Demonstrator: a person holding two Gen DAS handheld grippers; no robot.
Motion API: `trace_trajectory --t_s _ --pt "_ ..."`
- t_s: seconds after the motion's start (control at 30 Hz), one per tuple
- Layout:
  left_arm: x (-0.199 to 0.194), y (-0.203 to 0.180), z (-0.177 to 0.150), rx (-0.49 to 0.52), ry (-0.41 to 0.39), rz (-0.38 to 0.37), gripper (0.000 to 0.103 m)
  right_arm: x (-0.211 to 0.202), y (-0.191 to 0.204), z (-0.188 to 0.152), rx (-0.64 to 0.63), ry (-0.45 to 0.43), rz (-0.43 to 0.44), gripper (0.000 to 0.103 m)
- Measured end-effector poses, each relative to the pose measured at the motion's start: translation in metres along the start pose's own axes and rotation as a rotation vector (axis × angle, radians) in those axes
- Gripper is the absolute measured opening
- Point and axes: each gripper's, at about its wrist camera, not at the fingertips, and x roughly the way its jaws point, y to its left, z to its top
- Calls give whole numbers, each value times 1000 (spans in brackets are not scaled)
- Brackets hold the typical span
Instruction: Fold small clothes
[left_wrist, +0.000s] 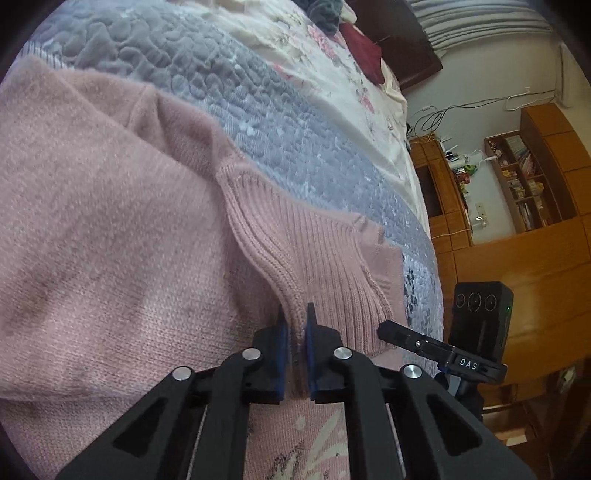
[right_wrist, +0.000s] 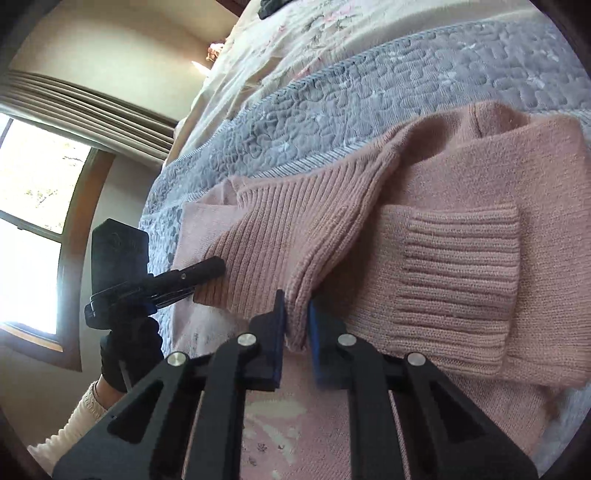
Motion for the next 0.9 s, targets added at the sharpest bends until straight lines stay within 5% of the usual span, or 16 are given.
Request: trace_trajectory --t_s 0.27,0.43,0.53,0.7,0.9 --pt "12 23 -10 33 45 134 10 27 -16 -18 -37 75 -159 11" --pt "8 5 -18 72 11 238 13 25 -16 -22 -18 46 -161 12" --pt "-12 -17 -38 112 -13 332 33 -4 -2 -36 -42 -2 -207 27" --pt "-67 -53 -109 212 -51 483 47 -67 37 -105 -127 -78 -351 36" --pt "-134 -51 -212 164 -55 615 52 -119 61 -222 -113 -99 -431 44"
